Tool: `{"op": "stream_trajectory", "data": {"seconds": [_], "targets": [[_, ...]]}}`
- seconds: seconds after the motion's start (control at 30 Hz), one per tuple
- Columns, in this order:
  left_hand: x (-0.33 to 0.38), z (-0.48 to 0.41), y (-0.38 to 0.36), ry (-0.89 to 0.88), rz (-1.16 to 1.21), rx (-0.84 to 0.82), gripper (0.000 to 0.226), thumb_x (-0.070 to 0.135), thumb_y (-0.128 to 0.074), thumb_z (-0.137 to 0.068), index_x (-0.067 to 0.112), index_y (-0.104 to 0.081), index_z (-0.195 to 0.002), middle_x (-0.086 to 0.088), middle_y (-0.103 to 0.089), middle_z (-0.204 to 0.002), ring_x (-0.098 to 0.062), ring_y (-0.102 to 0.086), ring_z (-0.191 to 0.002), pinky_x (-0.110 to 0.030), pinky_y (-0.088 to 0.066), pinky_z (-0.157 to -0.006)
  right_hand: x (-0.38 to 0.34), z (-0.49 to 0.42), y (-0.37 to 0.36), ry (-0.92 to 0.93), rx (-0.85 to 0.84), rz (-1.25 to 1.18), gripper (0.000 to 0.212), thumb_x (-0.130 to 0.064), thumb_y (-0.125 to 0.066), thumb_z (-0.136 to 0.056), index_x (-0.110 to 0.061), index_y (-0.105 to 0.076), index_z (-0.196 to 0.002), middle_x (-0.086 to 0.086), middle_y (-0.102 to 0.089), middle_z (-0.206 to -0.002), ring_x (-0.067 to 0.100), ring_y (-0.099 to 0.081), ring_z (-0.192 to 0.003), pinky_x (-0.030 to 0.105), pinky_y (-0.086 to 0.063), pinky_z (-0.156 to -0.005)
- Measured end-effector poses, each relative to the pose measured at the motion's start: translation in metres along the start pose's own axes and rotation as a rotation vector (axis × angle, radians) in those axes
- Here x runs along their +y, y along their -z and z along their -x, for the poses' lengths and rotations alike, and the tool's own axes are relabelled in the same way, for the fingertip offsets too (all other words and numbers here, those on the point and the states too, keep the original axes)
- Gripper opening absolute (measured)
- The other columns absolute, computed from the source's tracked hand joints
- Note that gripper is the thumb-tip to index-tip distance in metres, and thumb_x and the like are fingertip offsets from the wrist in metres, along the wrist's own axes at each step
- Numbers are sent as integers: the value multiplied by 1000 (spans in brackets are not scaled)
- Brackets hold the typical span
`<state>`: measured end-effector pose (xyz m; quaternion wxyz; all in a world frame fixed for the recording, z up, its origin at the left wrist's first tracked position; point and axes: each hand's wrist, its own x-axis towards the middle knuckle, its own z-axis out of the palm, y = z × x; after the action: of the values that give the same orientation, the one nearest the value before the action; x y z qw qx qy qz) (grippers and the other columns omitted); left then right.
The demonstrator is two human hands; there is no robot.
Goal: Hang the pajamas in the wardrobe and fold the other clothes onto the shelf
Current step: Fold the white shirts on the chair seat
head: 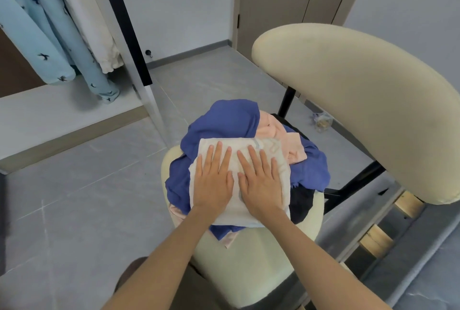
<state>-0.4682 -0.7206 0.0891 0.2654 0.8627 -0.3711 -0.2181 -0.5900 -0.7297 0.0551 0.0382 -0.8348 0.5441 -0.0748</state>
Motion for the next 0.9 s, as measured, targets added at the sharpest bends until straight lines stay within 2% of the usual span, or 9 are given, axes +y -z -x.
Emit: {"op": "stream_trajectory", "data": {"seconds": [0.1, 0.27, 0.33, 0.4, 0.5, 0.57, 0.67, 0.77, 0.9], "targets": [[-16, 4, -10, -298, -186, 89, 61, 38, -39, -98, 24, -11, -150, -5, -12, -155, -27, -7, -146, -36, 10, -115, 7, 0, -3, -83, 45, 24, 54, -49, -8, -98, -44, 20, -144, -4, 10, -161, 21, 10, -148, 39, 14, -117], [-32, 9, 0, -269, 112, 166, 81, 58, -49, -85, 66, 17, -131, -8, -29, -151, -38, -36, -133, -56, -35, -105, 9, 3, -2, -232, 87, -33, 56, -51, -22, -99, -43, 0, -149, -1, 1, -161, 27, 1, -148, 46, 1, -118], [-35, 10, 9, -246, 113, 108, 79, 71, -36, -80, 55, 12, -140, -7, -31, -150, -32, -36, -134, -51, -34, -106, 12, 5, -2, -300, 121, -111, 55, -49, -25, -99, -42, -7, -150, 0, -1, -162, 30, -4, -147, 47, -11, -117], [-48, 8, 9, -277, 22, 35, 79, 70, -26, -84, 38, 6, -149, -6, -13, -157, -28, -27, -138, -43, -29, -111, 17, 11, 2, -304, 116, -198, 55, -49, -24, -99, -41, -7, -150, 1, 0, -161, 29, -9, -146, 45, -27, -113], [-54, 11, 11, -303, -43, -14, 72, 57, -27, -94, 29, 9, -150, -4, 3, -160, -28, -14, -143, -41, -15, -116, 27, 16, 9, -294, 102, -362, 55, -50, -23, -99, -44, -2, -149, -1, 2, -161, 23, -17, -144, 33, -47, -87], [-55, 11, 18, -233, 23, -82, 76, 52, -33, -96, 19, 9, -150, -4, -1, -160, -26, -6, -145, -41, -10, -118, 34, 18, 14, -302, 86, -450, 59, -47, -29, -99, -39, -3, -151, -1, -6, -160, 23, -22, -141, 29, -43, -79], [-53, 13, 28, -192, 29, -49, 73, 51, -42, -94, 11, -15, -149, -11, -24, -151, -29, -15, -140, -41, -16, -113, 40, 21, 23, -386, 117, -592, 69, -39, -45, -96, -23, -9, -153, 8, -37, -146, 29, -32, -131, 36, -38, -87], [-42, 16, 32, -132, 42, -61, 61, 56, -50, -88, 19, -36, -134, -9, -34, -135, -31, -25, -128, -43, -21, -106, 43, 22, 31, -495, 58, -723, 77, -38, -55, -92, -19, -12, -153, 9, -40, -145, 33, -34, -130, 43, -37, -100], [-36, 2, 36, -55, 152, -225, 66, 60, -57, -82, 20, -40, -132, -10, -39, -134, -33, -34, -126, -43, -30, -103, 40, 21, 34, -587, 27, -855, 69, -36, -67, -83, -12, -37, -140, 12, -49, -133, 33, -46, -122, 47, -40, -103]]}}
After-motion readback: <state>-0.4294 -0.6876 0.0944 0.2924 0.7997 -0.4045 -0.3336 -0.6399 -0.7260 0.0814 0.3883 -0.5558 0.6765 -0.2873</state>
